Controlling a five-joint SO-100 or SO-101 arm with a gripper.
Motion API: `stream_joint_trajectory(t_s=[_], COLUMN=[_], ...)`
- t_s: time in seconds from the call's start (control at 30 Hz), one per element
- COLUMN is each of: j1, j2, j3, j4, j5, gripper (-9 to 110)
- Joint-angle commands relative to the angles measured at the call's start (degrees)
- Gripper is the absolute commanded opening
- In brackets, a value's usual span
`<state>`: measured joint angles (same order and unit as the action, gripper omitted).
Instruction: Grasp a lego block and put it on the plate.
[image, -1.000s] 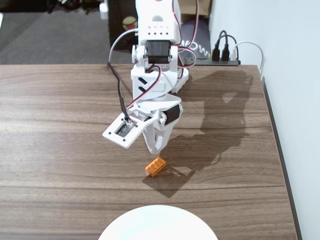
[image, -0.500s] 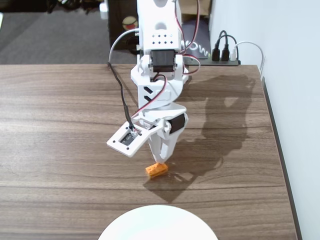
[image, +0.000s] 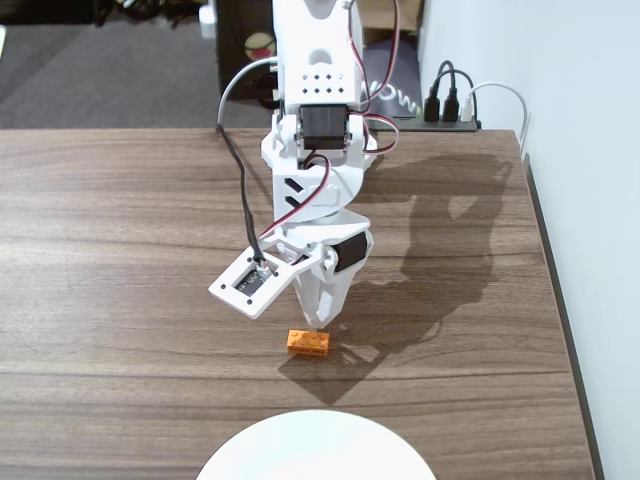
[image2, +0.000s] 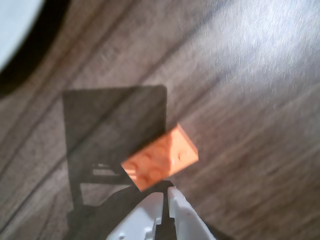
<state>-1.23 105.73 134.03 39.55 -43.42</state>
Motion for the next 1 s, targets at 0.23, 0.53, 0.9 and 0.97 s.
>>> stream_joint_trajectory(t_s=[0.23,0.53,0.9,0.97], j1=[-0.5,0.7,3.6,3.9], j2=[3.7,2.0,-0.2,-0.6], j3=[-5.1,-11.5,-10.7,-10.4], j4=[4.4,6.8,7.9,8.2], j5=[5.9,14.4,24.3,25.0], gripper=[1,2,7,9])
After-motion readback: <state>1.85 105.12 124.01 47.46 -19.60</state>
